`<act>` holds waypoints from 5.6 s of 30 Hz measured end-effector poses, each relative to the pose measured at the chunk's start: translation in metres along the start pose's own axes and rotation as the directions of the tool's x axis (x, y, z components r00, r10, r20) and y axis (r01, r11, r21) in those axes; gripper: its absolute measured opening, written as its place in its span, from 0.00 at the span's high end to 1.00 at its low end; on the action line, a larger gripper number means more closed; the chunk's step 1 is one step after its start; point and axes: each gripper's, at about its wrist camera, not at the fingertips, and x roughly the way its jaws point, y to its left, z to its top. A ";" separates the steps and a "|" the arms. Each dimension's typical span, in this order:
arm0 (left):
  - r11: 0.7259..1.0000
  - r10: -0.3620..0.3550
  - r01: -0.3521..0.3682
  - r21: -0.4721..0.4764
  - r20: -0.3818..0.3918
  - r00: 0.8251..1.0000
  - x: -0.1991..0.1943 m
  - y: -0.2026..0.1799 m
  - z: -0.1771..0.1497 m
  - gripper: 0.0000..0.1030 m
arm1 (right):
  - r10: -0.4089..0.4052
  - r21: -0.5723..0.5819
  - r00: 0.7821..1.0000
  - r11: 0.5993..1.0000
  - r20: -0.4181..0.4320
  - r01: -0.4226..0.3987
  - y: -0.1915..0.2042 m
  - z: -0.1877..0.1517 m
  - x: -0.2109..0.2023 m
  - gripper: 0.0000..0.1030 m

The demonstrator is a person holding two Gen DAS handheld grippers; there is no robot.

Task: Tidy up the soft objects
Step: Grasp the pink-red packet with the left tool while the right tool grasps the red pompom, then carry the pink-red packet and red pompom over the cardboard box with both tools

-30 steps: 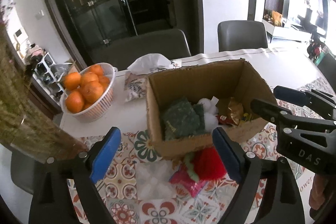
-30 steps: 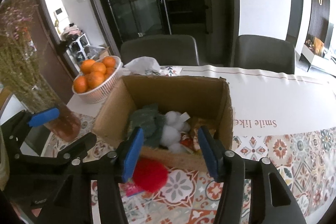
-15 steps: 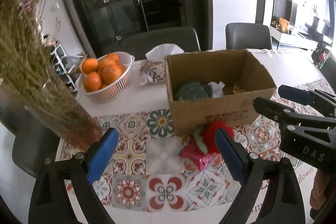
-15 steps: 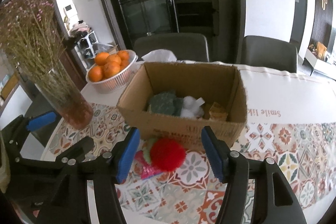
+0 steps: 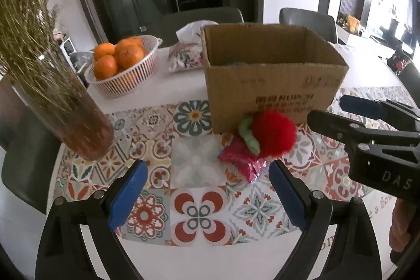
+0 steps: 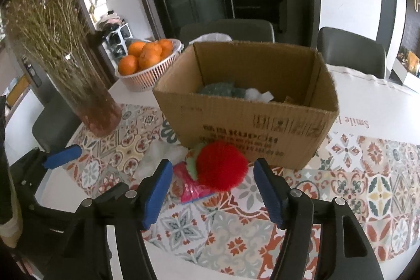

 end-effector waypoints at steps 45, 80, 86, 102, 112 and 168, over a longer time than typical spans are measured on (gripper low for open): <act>0.956 -0.240 0.253 0.147 -0.103 0.965 0.160 -0.016 -0.010 0.09 | 0.130 -0.007 0.971 0.991 -0.200 -0.134 -0.018 -0.008 0.158 0.38; 0.967 -0.247 0.250 0.044 -0.065 0.967 0.149 -0.037 -0.039 0.50 | -0.043 0.096 0.999 0.995 0.009 0.042 -0.046 -0.051 0.086 0.63; 0.970 -0.243 0.243 -0.005 -0.041 0.969 0.126 -0.037 -0.049 0.51 | -0.040 0.100 0.999 0.994 0.034 0.036 -0.044 -0.052 0.071 0.63; 0.971 -0.222 0.227 -0.072 0.076 0.972 0.041 -0.034 -0.042 0.51 | -0.048 0.121 0.989 0.992 0.137 0.031 -0.038 -0.048 0.004 0.63; 0.967 -0.220 0.236 -0.093 0.153 0.963 -0.003 -0.027 -0.027 0.51 | -0.061 0.114 0.972 0.993 0.226 0.036 -0.023 -0.036 -0.046 0.63; 0.985 -0.161 0.172 -0.033 0.216 0.963 -0.026 -0.015 0.128 0.51 | -0.118 0.069 0.967 0.992 0.224 0.105 -0.042 0.107 -0.050 0.63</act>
